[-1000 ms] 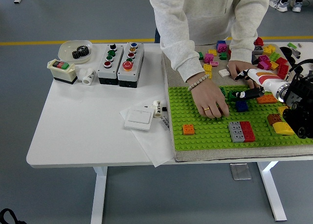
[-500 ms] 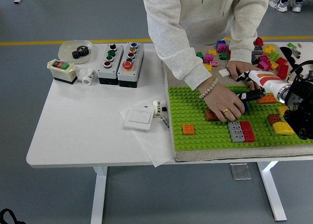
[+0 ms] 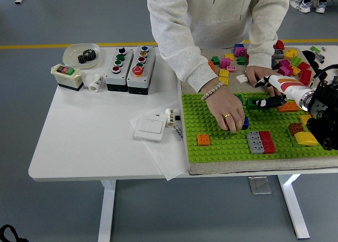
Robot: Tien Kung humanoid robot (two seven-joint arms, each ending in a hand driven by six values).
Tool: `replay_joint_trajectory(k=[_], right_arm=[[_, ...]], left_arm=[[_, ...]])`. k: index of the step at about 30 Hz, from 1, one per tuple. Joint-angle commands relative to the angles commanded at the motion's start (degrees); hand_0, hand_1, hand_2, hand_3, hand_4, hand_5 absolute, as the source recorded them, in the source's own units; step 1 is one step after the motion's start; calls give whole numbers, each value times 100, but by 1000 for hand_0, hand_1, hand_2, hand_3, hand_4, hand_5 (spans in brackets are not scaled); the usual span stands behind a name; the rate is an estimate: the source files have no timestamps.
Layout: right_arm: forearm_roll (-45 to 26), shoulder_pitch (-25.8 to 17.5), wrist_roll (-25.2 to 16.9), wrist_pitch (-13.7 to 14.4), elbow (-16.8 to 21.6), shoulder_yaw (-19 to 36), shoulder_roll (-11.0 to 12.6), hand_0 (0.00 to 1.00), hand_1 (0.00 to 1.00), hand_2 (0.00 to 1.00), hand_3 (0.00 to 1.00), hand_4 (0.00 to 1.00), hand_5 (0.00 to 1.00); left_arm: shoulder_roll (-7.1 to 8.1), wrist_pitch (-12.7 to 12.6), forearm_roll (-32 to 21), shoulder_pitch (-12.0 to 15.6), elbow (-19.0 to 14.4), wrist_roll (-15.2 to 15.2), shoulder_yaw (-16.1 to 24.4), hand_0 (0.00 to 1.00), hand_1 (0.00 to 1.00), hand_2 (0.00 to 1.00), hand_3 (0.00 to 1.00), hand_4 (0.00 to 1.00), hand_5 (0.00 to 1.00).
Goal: Pick up the brick,pile it on top of brick,press brick,pick up the brick,pile it on top of brick,press brick
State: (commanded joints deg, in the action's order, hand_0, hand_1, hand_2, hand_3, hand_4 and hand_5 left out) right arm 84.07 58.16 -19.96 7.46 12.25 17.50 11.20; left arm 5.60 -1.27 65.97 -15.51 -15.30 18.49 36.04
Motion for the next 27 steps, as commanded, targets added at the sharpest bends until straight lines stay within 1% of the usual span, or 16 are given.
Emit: replay_joint_trajectory(k=[17, 27], right_arm=[[1, -25, -8, 8, 18, -54, -29, 798, 771, 781, 739, 818, 507], [76, -16, 10, -30, 30, -17, -3, 798, 771, 779, 738, 815, 505]], left_arm=[[1, 12, 33, -22, 2, 1, 13, 781, 762, 764, 597, 662, 595], [-2, 4, 31, -21, 5, 1, 11, 781, 762, 763, 597, 663, 595]])
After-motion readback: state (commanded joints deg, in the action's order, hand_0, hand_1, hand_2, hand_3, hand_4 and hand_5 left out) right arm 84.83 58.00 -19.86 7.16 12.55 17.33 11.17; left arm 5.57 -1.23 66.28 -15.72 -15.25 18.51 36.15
